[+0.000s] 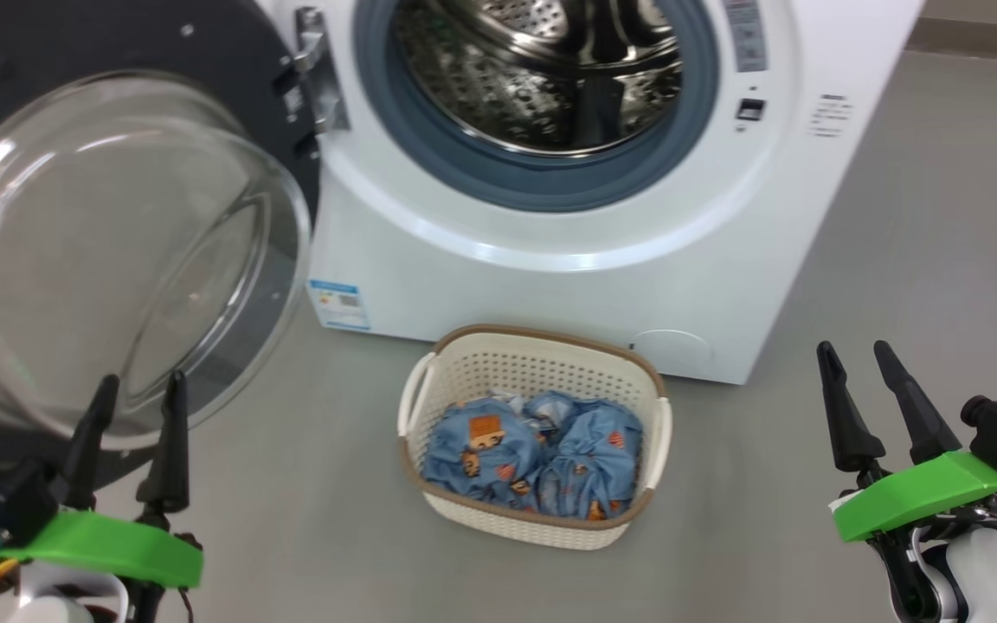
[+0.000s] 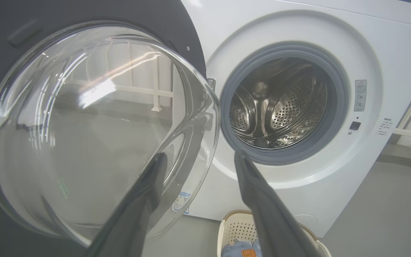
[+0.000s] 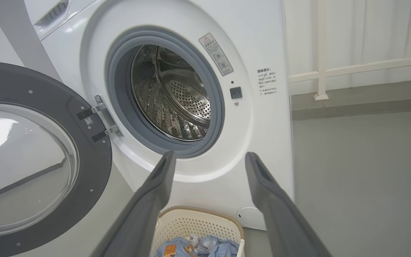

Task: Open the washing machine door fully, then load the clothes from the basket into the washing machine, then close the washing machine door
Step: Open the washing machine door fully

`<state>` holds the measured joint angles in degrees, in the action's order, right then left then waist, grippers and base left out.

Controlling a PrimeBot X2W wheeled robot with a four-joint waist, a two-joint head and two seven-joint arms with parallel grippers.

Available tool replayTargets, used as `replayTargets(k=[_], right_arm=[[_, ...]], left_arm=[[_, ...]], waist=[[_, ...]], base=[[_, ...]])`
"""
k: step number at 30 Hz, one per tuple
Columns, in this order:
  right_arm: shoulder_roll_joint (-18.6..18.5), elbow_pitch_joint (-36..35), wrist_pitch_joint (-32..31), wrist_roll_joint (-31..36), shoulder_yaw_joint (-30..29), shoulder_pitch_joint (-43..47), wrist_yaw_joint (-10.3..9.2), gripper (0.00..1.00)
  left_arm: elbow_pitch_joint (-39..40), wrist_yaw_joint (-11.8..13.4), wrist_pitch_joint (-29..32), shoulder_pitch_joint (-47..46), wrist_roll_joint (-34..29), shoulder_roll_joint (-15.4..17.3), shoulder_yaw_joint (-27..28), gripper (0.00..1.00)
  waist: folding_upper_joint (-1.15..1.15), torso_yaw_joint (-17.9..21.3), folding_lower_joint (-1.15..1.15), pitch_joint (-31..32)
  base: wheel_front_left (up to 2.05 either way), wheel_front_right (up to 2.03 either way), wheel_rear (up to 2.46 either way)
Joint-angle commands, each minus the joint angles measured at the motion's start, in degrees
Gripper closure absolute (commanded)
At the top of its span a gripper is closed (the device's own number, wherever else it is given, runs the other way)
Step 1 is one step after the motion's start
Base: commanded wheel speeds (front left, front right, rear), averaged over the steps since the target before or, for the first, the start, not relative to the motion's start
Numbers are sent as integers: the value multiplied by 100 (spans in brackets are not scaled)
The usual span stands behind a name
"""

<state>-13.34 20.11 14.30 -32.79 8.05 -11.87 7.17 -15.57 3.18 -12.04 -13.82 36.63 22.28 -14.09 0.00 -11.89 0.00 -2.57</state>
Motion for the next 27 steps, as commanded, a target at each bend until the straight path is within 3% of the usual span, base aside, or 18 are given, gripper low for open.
replayTargets(k=[1, 15, 27], right_arm=[[-109, -151, 70, -22, 140, -31, 32, 0], [-261, -224, 70, 26, 276, -86, 32, 0], [-400, -179, 70, 263, 355, -101, 32, 0]], left_arm=[[229, 50, -28, -48, 36, 144, 247, 0], [592, 205, -218, 445, -10, -85, 303, 0], [505, 173, -280, 597, -132, -257, 346, 0]], waist=[[0, 295, 0, 72], [0, 1073, 0, 121], [0, 1428, 0, 138]], base=[[0, 0, 0], [0, 0, 0], [0, 0, 0]])
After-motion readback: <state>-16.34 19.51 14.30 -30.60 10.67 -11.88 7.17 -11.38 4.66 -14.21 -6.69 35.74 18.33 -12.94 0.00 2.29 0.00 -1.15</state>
